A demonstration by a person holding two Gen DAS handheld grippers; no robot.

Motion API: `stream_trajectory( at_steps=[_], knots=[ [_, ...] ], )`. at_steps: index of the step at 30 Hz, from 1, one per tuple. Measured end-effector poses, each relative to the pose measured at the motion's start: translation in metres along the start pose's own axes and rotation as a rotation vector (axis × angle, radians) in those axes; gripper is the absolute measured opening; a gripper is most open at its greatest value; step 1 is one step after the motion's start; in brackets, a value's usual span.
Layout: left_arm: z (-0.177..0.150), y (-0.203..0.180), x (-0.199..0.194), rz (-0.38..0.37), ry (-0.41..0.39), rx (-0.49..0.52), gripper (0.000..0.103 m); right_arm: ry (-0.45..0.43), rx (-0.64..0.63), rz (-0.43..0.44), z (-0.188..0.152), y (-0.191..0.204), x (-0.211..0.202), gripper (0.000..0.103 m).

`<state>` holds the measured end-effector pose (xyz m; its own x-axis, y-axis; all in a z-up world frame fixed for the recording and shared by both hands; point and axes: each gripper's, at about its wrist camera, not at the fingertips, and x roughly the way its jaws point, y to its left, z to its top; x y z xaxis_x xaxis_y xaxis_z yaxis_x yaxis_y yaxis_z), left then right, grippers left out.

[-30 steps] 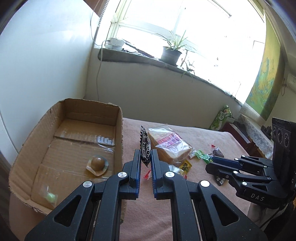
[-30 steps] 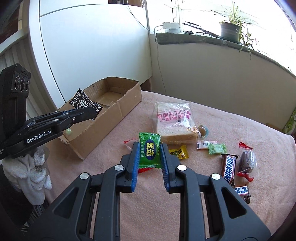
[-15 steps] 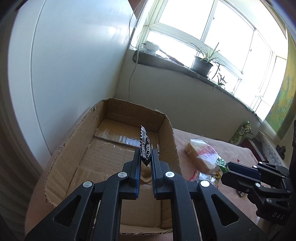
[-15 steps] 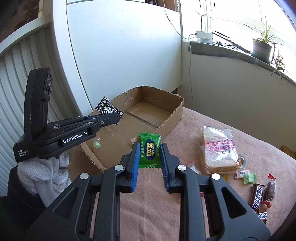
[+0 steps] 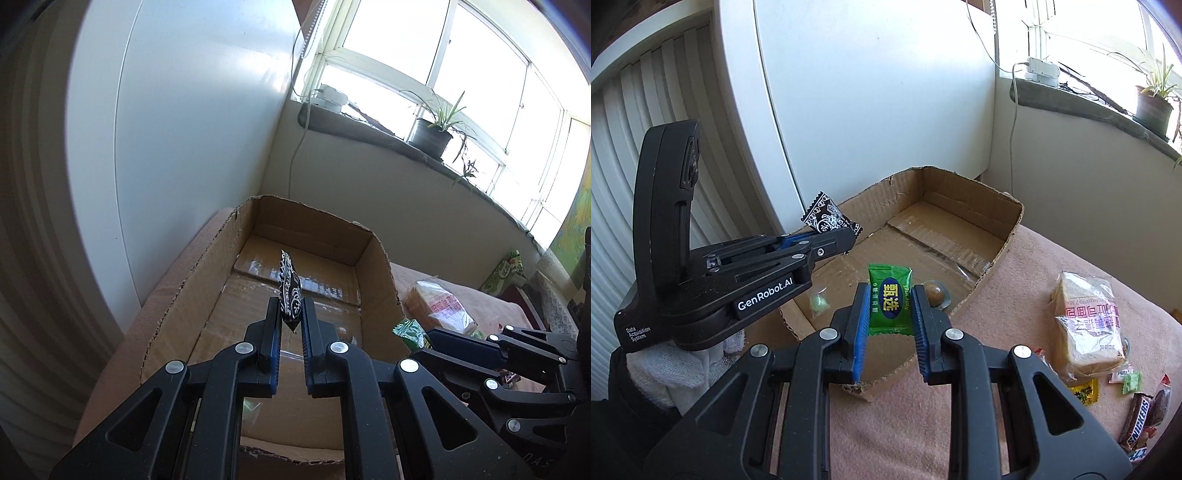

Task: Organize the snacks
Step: 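Carry both candies over the cardboard box and open both grippers to drop them, then move both grippers back to the snacks, right toward the Snickers bar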

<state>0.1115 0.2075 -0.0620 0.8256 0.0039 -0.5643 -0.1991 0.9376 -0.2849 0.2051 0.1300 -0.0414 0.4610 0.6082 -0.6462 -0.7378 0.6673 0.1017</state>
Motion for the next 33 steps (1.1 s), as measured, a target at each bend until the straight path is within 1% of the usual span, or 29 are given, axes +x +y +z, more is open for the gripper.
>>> stream_trajectory(
  at_steps=[8, 13, 18, 21, 23, 24, 25, 26, 27, 29, 30, 31, 32, 33],
  knots=[
    [0.000, 0.000, 0.000, 0.007, -0.002, -0.006, 0.009, 0.021, 0.005, 0.013, 0.001, -0.003, 0.012, 0.023],
    [0.001, -0.001, 0.001, 0.010, -0.003, -0.007, 0.009, 0.020, -0.006, 0.018, 0.002, -0.001, 0.014, 0.023],
    [0.001, -0.001, 0.001, 0.014, -0.003, -0.006, 0.015, 0.022, -0.010, 0.021, 0.001, 0.001, 0.013, 0.024],
    [0.001, -0.001, 0.001, 0.021, -0.006, -0.004, 0.015, 0.019, -0.010, 0.018, 0.001, 0.001, 0.012, 0.024],
    [0.001, 0.000, 0.001, 0.027, -0.009, -0.004, 0.017, 0.018, -0.013, 0.013, 0.002, 0.002, 0.011, 0.024],
    [0.002, 0.000, 0.000, 0.029, -0.011, -0.005, 0.020, 0.019, -0.013, 0.012, 0.001, 0.002, 0.011, 0.028],
    [0.002, -0.001, 0.000, 0.029, -0.013, -0.004, 0.021, 0.018, -0.013, 0.009, 0.001, 0.002, 0.010, 0.035],
    [0.002, -0.001, -0.001, 0.029, -0.015, -0.004, 0.021, 0.015, -0.013, 0.006, 0.000, 0.002, 0.008, 0.039],
    [0.002, -0.001, -0.001, 0.030, -0.015, -0.003, 0.021, 0.009, -0.013, 0.001, 0.000, 0.001, 0.006, 0.045],
    [0.002, -0.002, -0.001, 0.031, -0.017, -0.004, 0.023, 0.001, -0.010, -0.005, -0.001, 0.000, 0.002, 0.048],
    [0.002, -0.003, -0.002, 0.030, -0.019, -0.005, 0.026, -0.001, -0.008, -0.008, -0.001, -0.001, -0.001, 0.049],
    [0.003, -0.003, -0.003, 0.029, -0.022, -0.006, 0.031, -0.002, -0.007, -0.014, -0.002, -0.002, -0.003, 0.055],
    [0.003, -0.004, -0.004, 0.027, -0.027, -0.007, 0.033, -0.006, -0.007, -0.024, -0.003, -0.003, -0.005, 0.059],
    [0.004, -0.005, -0.005, 0.026, -0.031, -0.007, 0.039, -0.013, -0.009, -0.036, -0.003, -0.004, -0.008, 0.068]
  ],
)
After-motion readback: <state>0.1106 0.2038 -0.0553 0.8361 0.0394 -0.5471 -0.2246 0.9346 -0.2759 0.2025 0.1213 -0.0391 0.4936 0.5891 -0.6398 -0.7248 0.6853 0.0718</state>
